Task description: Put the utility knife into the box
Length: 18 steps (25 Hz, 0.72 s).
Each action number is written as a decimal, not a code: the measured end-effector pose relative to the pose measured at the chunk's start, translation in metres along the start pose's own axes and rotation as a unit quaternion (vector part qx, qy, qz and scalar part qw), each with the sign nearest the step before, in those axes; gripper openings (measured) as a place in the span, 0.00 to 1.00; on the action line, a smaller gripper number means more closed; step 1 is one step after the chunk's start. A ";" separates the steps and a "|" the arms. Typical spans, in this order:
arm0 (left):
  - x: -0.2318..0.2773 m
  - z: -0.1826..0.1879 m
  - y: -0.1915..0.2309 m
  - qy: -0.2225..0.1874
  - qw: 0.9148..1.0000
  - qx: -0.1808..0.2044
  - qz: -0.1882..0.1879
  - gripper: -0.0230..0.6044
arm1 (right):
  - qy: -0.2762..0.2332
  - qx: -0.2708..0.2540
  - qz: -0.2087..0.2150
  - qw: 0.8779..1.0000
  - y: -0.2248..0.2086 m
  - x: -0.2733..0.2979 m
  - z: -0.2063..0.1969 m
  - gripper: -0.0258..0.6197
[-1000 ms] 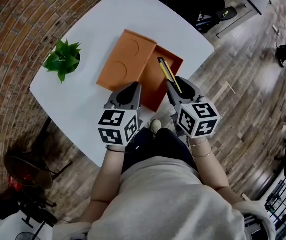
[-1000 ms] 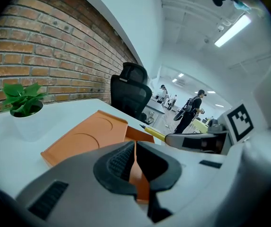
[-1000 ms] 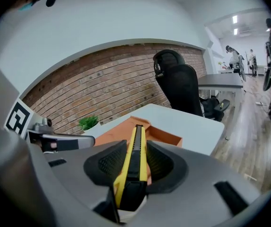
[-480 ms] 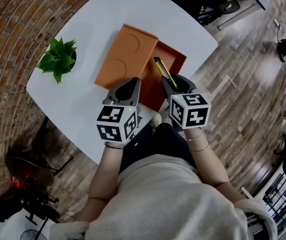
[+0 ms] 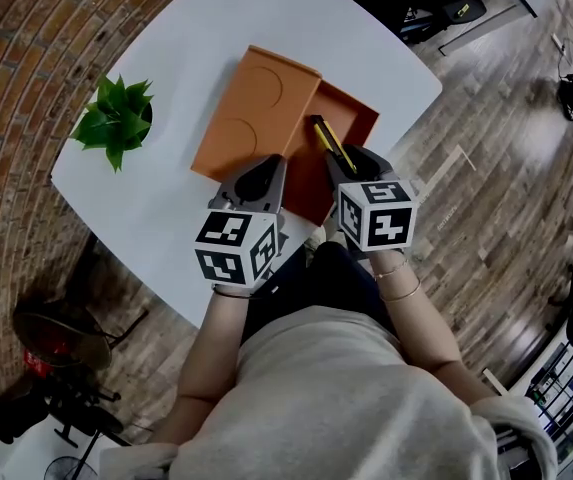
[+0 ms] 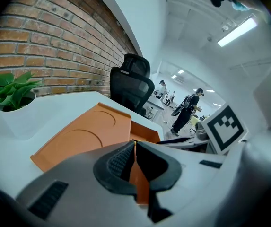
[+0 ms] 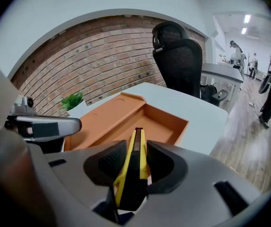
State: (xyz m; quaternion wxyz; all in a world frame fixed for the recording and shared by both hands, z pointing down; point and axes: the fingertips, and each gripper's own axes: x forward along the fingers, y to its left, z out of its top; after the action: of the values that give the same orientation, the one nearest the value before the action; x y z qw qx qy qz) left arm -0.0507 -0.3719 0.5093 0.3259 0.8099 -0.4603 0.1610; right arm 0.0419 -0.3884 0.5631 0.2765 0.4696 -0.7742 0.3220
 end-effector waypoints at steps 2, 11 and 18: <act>0.001 0.001 -0.001 -0.001 1.000 -0.001 -0.002 0.06 | 0.006 -0.009 0.002 1.000 0.001 0.002 -0.001 0.24; 0.003 0.002 -0.005 -0.004 1.000 -0.001 -0.006 0.06 | 0.014 -0.030 0.000 0.999 0.004 0.009 -0.006 0.24; 0.003 0.003 -0.004 -0.005 1.000 -0.002 -0.005 0.06 | 0.002 -0.040 0.011 0.999 0.010 0.009 0.003 0.24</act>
State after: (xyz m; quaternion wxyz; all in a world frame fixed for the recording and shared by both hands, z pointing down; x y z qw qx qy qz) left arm -0.0453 -0.3748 0.5070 0.3257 0.8127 -0.4579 0.1543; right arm 0.0291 -0.3922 0.5661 0.2929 0.4491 -0.7909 0.2950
